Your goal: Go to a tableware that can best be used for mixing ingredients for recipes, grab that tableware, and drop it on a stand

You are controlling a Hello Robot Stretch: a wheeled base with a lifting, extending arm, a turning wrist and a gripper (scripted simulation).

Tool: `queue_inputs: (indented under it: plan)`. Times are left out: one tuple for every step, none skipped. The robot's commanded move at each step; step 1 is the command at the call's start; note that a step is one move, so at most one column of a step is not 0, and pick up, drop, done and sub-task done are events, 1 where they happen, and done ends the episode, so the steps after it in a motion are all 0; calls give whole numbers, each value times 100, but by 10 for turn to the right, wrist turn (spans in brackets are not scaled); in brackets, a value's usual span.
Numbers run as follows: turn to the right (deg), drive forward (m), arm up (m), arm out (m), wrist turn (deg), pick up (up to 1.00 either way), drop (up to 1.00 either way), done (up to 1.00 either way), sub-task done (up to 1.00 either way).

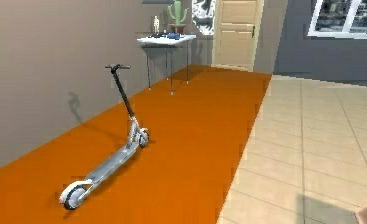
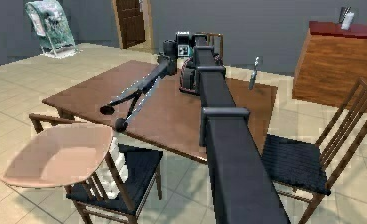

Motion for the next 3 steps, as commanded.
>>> queue_inputs:
  plan:
    - [0,0,0,-48,0,0,0,0,0]
    - [-120,0,0,0,0,0,0,0,0]
    - [0,25,0,0,0,0,0,0,0]
